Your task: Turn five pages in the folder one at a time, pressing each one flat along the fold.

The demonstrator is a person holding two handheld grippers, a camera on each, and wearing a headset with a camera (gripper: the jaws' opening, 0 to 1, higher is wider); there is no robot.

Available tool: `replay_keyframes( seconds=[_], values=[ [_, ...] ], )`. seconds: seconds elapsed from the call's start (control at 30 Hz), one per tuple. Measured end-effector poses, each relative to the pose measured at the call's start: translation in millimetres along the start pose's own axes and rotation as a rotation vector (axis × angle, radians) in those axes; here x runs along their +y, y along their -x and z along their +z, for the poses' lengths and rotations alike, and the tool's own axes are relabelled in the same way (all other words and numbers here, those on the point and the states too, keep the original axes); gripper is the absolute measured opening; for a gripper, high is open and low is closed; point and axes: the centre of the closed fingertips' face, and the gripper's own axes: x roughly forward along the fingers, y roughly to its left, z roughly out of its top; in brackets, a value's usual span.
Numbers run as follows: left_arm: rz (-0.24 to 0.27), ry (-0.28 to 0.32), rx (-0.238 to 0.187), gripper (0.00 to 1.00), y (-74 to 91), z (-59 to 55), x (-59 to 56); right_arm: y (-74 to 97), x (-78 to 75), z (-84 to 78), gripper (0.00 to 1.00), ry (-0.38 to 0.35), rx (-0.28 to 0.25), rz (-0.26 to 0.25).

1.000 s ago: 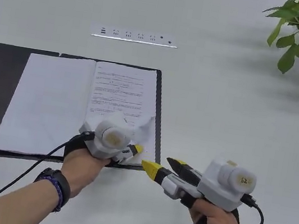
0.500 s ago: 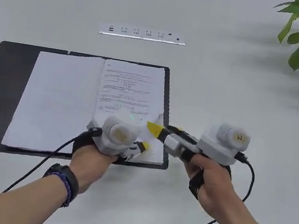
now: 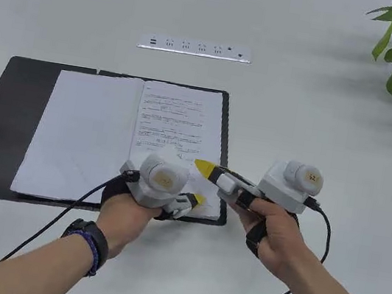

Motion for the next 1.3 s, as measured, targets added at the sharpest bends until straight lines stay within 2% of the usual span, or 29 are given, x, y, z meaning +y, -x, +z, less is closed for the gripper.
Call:
replay_keyframes(
  seconds=[0.1,0.4,0.6,0.73,0.83,0.93,1.07,1.23,1.3],
  values=[
    [-0.001,0.018,0.005,0.37,3.0,-1.6,-0.9,3.7,-1.4,-0.6,0.34,-0.009,-0.011,-0.004],
    [-0.011,0.004,0.049,0.42,15.8,-10.6,-9.3,13.7,0.7,-7.9,0.26,-0.050,-0.028,0.007],
    [0.007,0.049,0.071,0.47,27.9,-18.0,-10.4,17.8,7.8,-18.5,0.18,-0.048,-0.007,0.022],
    [0.018,0.059,0.068,0.50,37.6,-19.5,-10.8,19.3,12.0,-21.4,0.09,-0.054,-0.011,0.037],
    [0.029,0.066,0.062,0.52,46.5,-19.4,-10.5,19.0,12.4,-21.7,0.07,-0.060,-0.015,0.033],
    [0.033,0.069,0.063,0.53,54.1,-21.9,-10.8,19.0,8.8,-22.0,0.00,-0.075,-0.019,0.017],
    [0.051,0.067,0.070,0.54,65.7,-29.2,-6.8,20.8,10.8,-21.0,0.00,-0.115,-0.026,0.025],
    [0.066,0.103,0.057,0.54,80.4,-31.9,-2.6,21.2,13.6,-19.2,0.00,-0.108,-0.027,0.028],
    [0.075,0.096,0.058,0.54,86.2,-34.2,-1.8,21.4,15.1,-18.3,0.00,-0.107,-0.028,0.028]
  ],
)
